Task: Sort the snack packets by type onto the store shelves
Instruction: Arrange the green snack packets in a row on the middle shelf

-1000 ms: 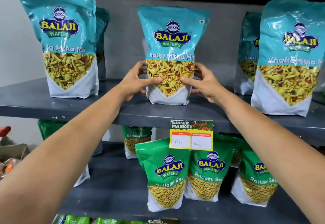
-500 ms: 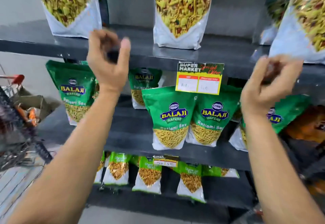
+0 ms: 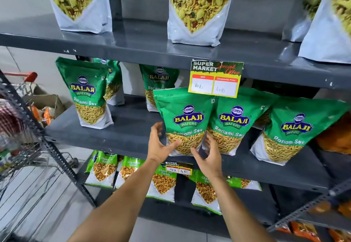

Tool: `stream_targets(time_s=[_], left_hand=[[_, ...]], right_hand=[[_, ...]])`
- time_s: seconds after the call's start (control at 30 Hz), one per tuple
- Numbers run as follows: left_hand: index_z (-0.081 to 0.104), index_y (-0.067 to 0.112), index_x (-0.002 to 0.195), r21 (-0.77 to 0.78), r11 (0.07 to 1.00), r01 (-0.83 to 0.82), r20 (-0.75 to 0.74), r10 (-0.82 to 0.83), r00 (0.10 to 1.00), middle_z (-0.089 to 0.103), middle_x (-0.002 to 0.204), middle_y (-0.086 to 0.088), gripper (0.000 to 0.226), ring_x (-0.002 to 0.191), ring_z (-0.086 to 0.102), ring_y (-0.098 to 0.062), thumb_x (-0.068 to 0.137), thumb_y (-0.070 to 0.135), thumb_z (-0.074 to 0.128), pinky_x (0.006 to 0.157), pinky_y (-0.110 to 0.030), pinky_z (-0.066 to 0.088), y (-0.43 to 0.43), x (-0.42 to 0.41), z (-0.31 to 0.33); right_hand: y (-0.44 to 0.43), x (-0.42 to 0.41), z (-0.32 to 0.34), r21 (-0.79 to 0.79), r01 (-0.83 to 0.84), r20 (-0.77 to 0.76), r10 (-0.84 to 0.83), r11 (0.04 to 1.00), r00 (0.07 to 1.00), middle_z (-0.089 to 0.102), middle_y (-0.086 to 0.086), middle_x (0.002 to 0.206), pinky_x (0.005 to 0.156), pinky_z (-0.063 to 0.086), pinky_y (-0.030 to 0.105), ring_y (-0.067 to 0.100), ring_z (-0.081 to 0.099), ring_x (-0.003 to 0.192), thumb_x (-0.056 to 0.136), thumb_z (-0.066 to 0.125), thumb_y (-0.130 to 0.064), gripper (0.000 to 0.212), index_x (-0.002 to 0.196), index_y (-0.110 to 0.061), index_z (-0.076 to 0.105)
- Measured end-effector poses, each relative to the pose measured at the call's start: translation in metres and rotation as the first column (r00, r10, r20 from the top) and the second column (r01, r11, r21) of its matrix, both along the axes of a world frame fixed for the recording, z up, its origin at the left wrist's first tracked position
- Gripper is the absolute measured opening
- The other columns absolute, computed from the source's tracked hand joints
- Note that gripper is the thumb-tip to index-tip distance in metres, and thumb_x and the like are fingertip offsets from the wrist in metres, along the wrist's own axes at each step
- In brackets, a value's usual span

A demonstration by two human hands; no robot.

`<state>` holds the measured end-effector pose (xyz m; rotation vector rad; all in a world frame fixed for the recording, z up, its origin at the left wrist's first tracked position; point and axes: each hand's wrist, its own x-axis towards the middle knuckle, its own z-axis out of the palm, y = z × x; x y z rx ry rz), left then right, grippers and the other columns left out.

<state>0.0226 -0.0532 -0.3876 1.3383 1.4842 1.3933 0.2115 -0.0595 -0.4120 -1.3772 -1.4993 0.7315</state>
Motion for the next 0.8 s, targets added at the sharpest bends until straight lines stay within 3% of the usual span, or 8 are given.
stream_targets(time_s=[0.13, 0.23, 0.33, 0.4, 0.47, 0.6, 0.73, 0.8], left_hand=[[0.045, 0.022, 0.127, -0.066, 0.998, 0.015, 0.108, -0.007, 0.994, 0.064, 0.122, 0.008, 0.076, 0.108, 0.064, -0.013, 0.065, 0.019, 0.09, 0.097, -0.041, 0.054, 0.009, 0.006, 0.001], [0.055, 0.025, 0.111, -0.105, 0.992, 0.075, 0.125, -0.061, 0.99, 0.07, 0.115, 0.004, 0.058, 0.105, 0.068, -0.016, 0.065, 0.02, 0.09, 0.092, -0.046, 0.057, 0.016, -0.009, -0.002], [0.058, 0.026, 0.106, -0.116, 0.98, 0.163, 0.177, -0.142, 0.974, 0.071, 0.114, -0.002, 0.057, 0.107, 0.069, -0.024, 0.06, 0.025, 0.092, 0.089, -0.052, 0.057, 0.023, -0.037, -0.002], [0.059, 0.025, 0.108, -0.112, 0.972, 0.208, 0.178, -0.187, 0.966, 0.07, 0.115, -0.005, 0.062, 0.108, 0.068, -0.028, 0.056, 0.03, 0.093, 0.087, -0.052, 0.058, 0.027, -0.051, -0.001], [0.059, 0.025, 0.107, -0.103, 0.965, 0.242, 0.149, -0.225, 0.963, 0.07, 0.114, -0.005, 0.058, 0.108, 0.068, -0.028, 0.06, 0.023, 0.092, 0.085, -0.044, 0.06, 0.03, -0.059, -0.001], [0.054, 0.026, 0.114, -0.094, 0.941, 0.325, 0.143, -0.311, 0.94, 0.071, 0.114, -0.001, 0.065, 0.109, 0.068, -0.018, 0.062, 0.013, 0.091, 0.085, -0.034, 0.06, 0.038, -0.06, -0.005], [0.055, 0.032, 0.109, -0.077, 0.952, 0.297, 0.138, -0.284, 0.949, 0.072, 0.105, 0.008, 0.066, 0.096, 0.069, 0.0, 0.058, 0.012, 0.093, 0.083, -0.036, 0.061, 0.055, -0.083, -0.007], [0.057, 0.032, 0.109, -0.081, 0.956, 0.281, 0.12, -0.271, 0.955, 0.074, 0.102, 0.014, 0.067, 0.095, 0.069, -0.003, 0.057, 0.012, 0.094, 0.082, -0.037, 0.061, 0.062, -0.101, -0.009]], right_hand=[[0.003, -0.001, -0.004, -0.097, -0.054, -0.183, 0.036, 0.994, 0.983, 0.058, 0.002, 0.133, 0.103, 0.049, 0.041, 0.014, 0.055, 0.123, 0.078, 0.077, -0.018, 0.068, 0.136, -0.022, 0.042], [0.005, 0.0, 0.001, -0.086, -0.016, -0.156, 0.002, 0.996, 0.988, 0.064, 0.004, 0.12, 0.088, 0.057, 0.035, 0.017, 0.063, 0.109, 0.077, 0.079, -0.017, 0.061, 0.129, -0.021, 0.048], [0.012, -0.003, 0.003, -0.07, -0.02, -0.122, 0.011, 0.997, 0.992, 0.065, 0.005, 0.109, 0.082, 0.058, 0.032, 0.02, 0.065, 0.101, 0.073, 0.082, -0.02, 0.059, 0.123, -0.021, 0.05], [0.018, -0.009, 0.003, -0.094, -0.064, -0.112, 0.053, 0.994, 0.992, 0.062, 0.003, 0.118, 0.088, 0.055, 0.023, 0.013, 0.062, 0.108, 0.071, 0.083, -0.021, 0.066, 0.127, -0.021, 0.048], [0.022, -0.018, 0.004, -0.146, -0.108, -0.165, 0.084, 0.983, 0.983, 0.057, -0.003, 0.124, 0.089, 0.049, 0.012, 0.002, 0.057, 0.112, 0.072, 0.082, -0.011, 0.073, 0.134, -0.018, 0.043], [0.033, -0.029, 0.007, -0.212, -0.15, -0.217, 0.103, 0.966, 0.971, 0.056, -0.018, 0.115, 0.094, 0.048, 0.023, -0.002, 0.056, 0.106, 0.069, 0.083, -0.006, 0.074, 0.131, -0.02, 0.045], [0.05, -0.055, 0.011, -0.188, -0.143, -0.217, 0.101, 0.972, 0.971, 0.067, -0.009, 0.113, 0.086, 0.055, 0.025, 0.009, 0.065, 0.103, 0.058, 0.087, -0.015, 0.071, 0.117, -0.03, 0.051], [0.058, -0.07, 0.014, -0.182, -0.168, -0.23, 0.125, 0.969, 0.965, 0.07, -0.005, 0.11, 0.087, 0.056, 0.032, 0.013, 0.068, 0.101, 0.054, 0.087, -0.019, 0.067, 0.111, -0.032, 0.056]])
